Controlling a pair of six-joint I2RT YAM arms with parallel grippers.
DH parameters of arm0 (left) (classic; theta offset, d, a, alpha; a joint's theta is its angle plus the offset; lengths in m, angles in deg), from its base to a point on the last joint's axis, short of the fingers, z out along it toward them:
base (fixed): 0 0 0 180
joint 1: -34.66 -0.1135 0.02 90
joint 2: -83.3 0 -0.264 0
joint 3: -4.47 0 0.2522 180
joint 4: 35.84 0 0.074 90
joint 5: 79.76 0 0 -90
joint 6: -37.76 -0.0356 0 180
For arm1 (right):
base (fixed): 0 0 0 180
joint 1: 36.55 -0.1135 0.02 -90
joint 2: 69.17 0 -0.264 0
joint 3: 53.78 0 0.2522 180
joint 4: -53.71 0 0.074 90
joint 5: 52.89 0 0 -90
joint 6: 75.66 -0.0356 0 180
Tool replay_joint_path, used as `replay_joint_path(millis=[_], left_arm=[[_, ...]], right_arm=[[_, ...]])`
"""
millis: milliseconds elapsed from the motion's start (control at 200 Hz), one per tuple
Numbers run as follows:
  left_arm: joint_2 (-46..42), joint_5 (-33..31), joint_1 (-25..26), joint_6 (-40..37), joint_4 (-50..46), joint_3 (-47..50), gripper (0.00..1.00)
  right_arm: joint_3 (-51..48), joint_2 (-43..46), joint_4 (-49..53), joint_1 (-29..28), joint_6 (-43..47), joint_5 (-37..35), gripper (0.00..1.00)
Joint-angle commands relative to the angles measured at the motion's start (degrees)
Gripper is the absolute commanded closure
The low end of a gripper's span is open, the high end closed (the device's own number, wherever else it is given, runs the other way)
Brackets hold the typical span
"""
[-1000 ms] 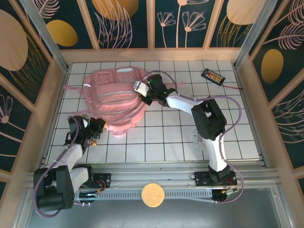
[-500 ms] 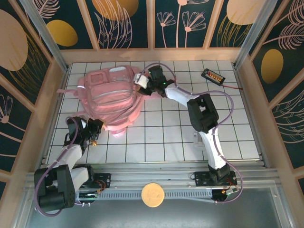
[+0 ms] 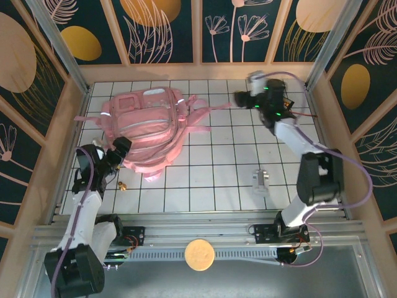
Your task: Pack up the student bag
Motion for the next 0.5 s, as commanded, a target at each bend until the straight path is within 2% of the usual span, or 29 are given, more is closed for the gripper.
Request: replay_joint_path(millis=[0, 85, 205, 440, 495], left_arm=[[-3.1, -13.3, -0.1, -8.6, -4.5, -2.0, 0.01], [-3.5, -21.7, -0.1, -9.6, 2.6, 2.0, 0.01], [-2.1, -28.7, -0.1, -10.9, 14.4, 7.3, 0.01], [6.5, -36.3, -0.1, -20.4, 27.7, 8.3, 0.01], [8.1, -37.0, -0.1, -22.2, 33.0, 10.1, 0.01]], right_arm=[[-9.8, 2.0, -6.1, 7.9, -11.0, 0.6, 0.23], [-14.5, 1.6, -9.5, 9.8, -9.4, -1.4, 0.23], [-19.4, 0.3, -13.3, 10.5, -7.6, -2.8, 0.23], [-34.1, 3.9, -29.0, 10.7, -8.1, -6.7, 0.24], [-39.4, 5.1, -37.0, 10.5, -7.9, -7.0, 0.24]])
